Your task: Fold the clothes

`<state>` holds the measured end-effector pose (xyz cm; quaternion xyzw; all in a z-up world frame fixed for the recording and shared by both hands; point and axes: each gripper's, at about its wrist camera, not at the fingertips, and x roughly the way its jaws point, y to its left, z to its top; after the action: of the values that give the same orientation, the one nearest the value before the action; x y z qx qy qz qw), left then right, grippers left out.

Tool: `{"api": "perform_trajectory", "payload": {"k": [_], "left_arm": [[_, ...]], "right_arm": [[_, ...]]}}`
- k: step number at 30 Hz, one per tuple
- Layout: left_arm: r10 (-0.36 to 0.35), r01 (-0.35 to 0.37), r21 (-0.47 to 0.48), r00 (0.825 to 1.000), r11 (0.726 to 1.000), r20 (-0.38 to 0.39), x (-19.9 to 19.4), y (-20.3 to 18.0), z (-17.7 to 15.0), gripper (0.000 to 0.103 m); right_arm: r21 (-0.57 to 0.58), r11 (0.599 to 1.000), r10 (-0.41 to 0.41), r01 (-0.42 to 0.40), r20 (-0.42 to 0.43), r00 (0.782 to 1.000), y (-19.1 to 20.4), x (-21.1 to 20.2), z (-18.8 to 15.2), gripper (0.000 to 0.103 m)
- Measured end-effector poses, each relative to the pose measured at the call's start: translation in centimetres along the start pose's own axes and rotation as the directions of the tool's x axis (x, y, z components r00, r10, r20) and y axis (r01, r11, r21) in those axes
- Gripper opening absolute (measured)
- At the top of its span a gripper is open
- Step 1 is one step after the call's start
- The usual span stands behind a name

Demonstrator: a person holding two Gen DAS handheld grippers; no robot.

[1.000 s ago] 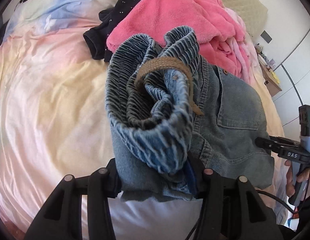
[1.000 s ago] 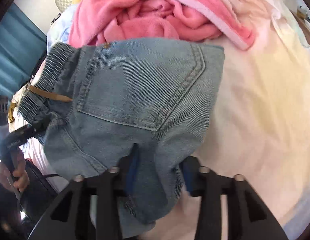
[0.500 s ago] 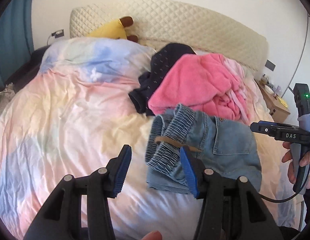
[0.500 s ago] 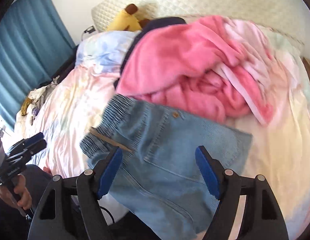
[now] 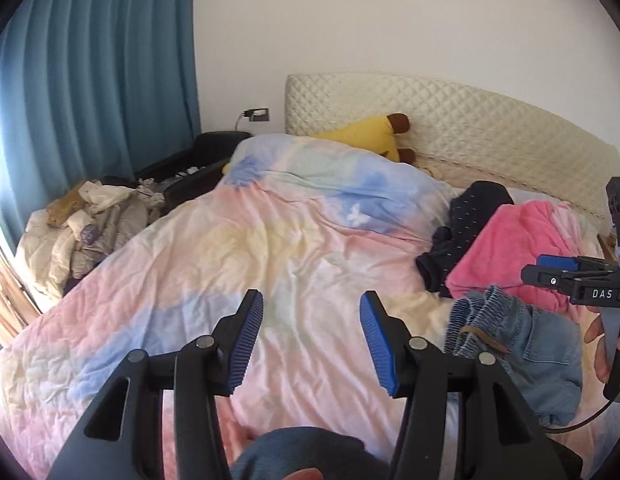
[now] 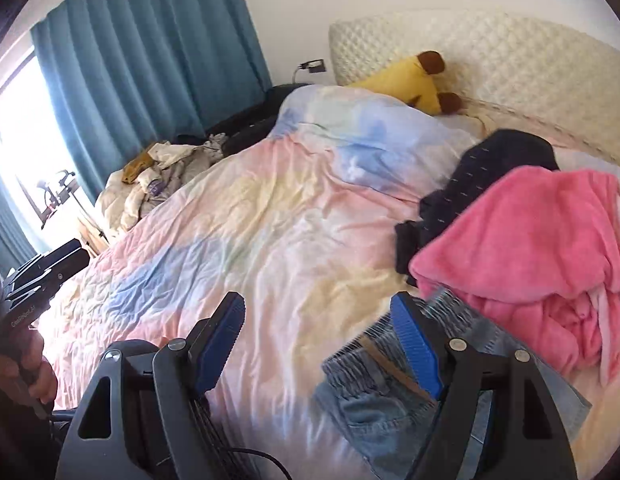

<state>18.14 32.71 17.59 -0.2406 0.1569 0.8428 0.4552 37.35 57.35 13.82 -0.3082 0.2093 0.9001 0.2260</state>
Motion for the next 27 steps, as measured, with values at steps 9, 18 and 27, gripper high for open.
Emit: {"api": "perform_trajectory", "payload": {"k": [9, 18, 27], "left_arm": [[0.221, -0.218, -0.115, 0.975, 0.969, 0.011, -4.3, 9.7, -1.9, 0.052], [0.435, -0.42, -0.236, 0.9, 0.877, 0.014, -8.3, 17.6, -5.5, 0.052], [0.578, -0.554, -0.351, 0.815, 0.755, -0.044, -10.9, 25.2, -10.9, 0.052]], "right_arm": [[-0.188, 0.961, 0.208, -0.204, 0.004, 0.978, 13.5, 3.0, 2.7, 0.077], [-0.323, 0.87, 0.38, -0.373, -0.045, 0.924, 27.3, 6.5, 2.4, 0.077], [-0.406, 0.772, 0.5, -0.49, -0.088, 0.861, 38.8, 12.0, -0.1, 0.077]]}}
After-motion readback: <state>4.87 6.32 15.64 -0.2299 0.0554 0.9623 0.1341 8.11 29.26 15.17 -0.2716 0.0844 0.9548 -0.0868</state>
